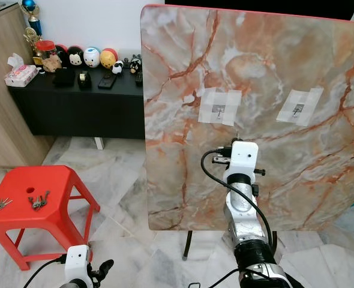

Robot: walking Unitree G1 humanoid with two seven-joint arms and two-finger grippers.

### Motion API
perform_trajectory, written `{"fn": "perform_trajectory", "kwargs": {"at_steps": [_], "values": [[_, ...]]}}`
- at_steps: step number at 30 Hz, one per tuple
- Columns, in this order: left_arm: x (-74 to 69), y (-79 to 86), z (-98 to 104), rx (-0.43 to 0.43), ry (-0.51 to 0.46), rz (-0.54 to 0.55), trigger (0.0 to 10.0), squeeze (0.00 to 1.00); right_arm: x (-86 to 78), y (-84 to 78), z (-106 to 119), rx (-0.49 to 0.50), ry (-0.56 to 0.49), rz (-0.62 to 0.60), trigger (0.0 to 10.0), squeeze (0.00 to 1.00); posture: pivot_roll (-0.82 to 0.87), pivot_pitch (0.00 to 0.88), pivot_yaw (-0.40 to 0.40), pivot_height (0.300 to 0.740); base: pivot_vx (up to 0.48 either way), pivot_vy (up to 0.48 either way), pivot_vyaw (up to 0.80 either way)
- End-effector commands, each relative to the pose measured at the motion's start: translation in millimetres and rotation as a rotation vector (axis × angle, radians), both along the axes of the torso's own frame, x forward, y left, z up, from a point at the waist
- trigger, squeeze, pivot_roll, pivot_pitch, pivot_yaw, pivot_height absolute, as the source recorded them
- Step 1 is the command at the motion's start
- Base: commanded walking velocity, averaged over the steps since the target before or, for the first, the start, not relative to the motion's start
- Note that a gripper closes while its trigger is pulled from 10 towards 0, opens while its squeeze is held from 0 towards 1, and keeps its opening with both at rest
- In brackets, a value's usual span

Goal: Hang keys on a hook

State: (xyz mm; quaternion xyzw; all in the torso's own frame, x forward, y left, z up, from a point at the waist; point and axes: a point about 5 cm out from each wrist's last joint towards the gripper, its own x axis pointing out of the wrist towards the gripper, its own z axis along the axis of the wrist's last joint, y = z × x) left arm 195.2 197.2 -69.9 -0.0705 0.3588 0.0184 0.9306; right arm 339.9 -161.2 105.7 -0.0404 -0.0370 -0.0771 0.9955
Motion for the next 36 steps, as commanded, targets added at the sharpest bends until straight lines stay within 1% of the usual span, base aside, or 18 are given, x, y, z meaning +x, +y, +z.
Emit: {"fn": "perform_trajectory", "kwargs": {"at_steps": [1, 14, 18, 21, 22, 24, 26, 27, 28, 29, 30, 31, 32, 35, 36], "values": [[0.1, -1.0, 0, -0.004, 0.002, 0.003, 10.0, 0.0, 0.8, -2.8, 7, -0.025, -0.032, 0.008, 10.0, 0.0, 0.01, 0.0, -0.107, 0.74, 0.0, 0.0, 0.0], [0.0, 0.7, 0, -0.004, 0.003, 0.008, 10.0, 0.0, 2.7, -3.0, 9, -0.024, -0.039, -0.001, 10.0, 0.0, 0.01, 0.0, -0.103, 0.74, 0.0, 0.0, 0.0], [-0.2, 1.0, 0, -0.004, 0.005, 0.008, 10.0, 0.0, 2.6, -3.7, 11, -0.051, -0.046, -0.007, 10.0, 0.0, 0.01, 0.0, -0.102, 0.74, 0.0, 0.0, 0.0], [-0.4, 0.8, 0, -0.004, 0.006, 0.007, 10.0, 0.0, 0.7, -6.5, 14, -0.143, -0.076, -0.024, 10.0, 0.0, 0.01, 0.0, -0.102, 0.74, 0.0, 0.0, 0.0], [-0.4, 0.7, 0, -0.004, 0.006, 0.007, 10.0, 0.0, -1.1, -9.2, 13, -0.175, -0.08, -0.046, 10.0, 0.0, 0.0, 0.0, -0.101, 0.74, 0.0, 0.0, 0.0], [-0.5, 0.4, 0, -0.005, 0.006, 0.006, 10.0, 0.0, -4.8, -14.8, 10, -0.23, -0.08, -0.09, 10.0, 0.0, 0.01, 0.0, -0.102, 0.74, 0.0, 0.0, 0.0], [-0.5, 0.2, -1, -0.005, 0.005, 0.006, 10.0, 0.0, -6.5, -17.0, 8, -0.275, -0.074, -0.106, 10.0, 0.0, 0.01, 0.0, -0.102, 0.74, 0.0, 0.0, 0.0], [-0.5, 0.2, 0, -0.005, 0.005, 0.006, 10.0, 0.0, -7.7, -17.8, 6, -0.322, -0.067, -0.111, 10.0, 0.0, 0.01, 0.0, -0.102, 0.74, 0.0, 0.0, 0.0], [-0.5, 0.3, 0, -0.005, 0.005, 0.006, 10.0, 0.0, -9.0, -17.3, 4, -0.38, -0.066, -0.107, 10.0, 0.0, 0.01, 0.0, -0.102, 0.74, 0.0, 0.0, 0.0], [-0.5, 0.5, 0, -0.005, 0.004, 0.007, 10.0, 0.0, -11.9, -14.1, 0, -0.491, -0.071, -0.085, 10.0, 0.0, 0.01, 0.0, -0.102, 0.74, 0.0, 0.0, 0.0], [-0.5, 0.5, 0, -0.005, 0.004, 0.007, 10.0, 0.0, -11.9, -14.1, 0, -0.491, -0.071, -0.085, 10.0, 0.0, 0.01, 0.0, -0.102, 0.74, 0.0, 0.0, 0.0], [-0.5, 0.6, 0, -0.005, 0.004, 0.008, 10.0, 0.0, -13.6, -11.0, -2, -0.57, -0.081, -0.067, 10.0, 0.0, 0.01, 0.0, -0.102, 0.74, 0.0, 0.0, 0.0], [-0.5, 0.7, 0, -0.005, 0.004, 0.009, 10.0, 0.0, -14.5, -9.2, -3, -0.612, -0.086, -0.056, 10.0, 0.0, 0.01, 0.0, -0.102, 0.74, 0.0, 0.0, 0.0], [-0.5, 0.4, 0, -0.007, 0.004, 0.009, 10.0, 0.0, -18.5, -4.2, -10, -0.694, -0.094, -0.023, 10.0, 0.0, 0.01, 0.0, -0.105, 0.74, 0.0, 0.0, 0.0], [-0.4, 0.4, 0, -0.007, 0.004, 0.009, 10.0, 0.0, -18.8, -4.0, -10, -0.703, -0.097, -0.024, 10.0, 0.0, 0.01, 0.0, -0.105, 0.74, 0.0, 0.0, 0.0]]}}
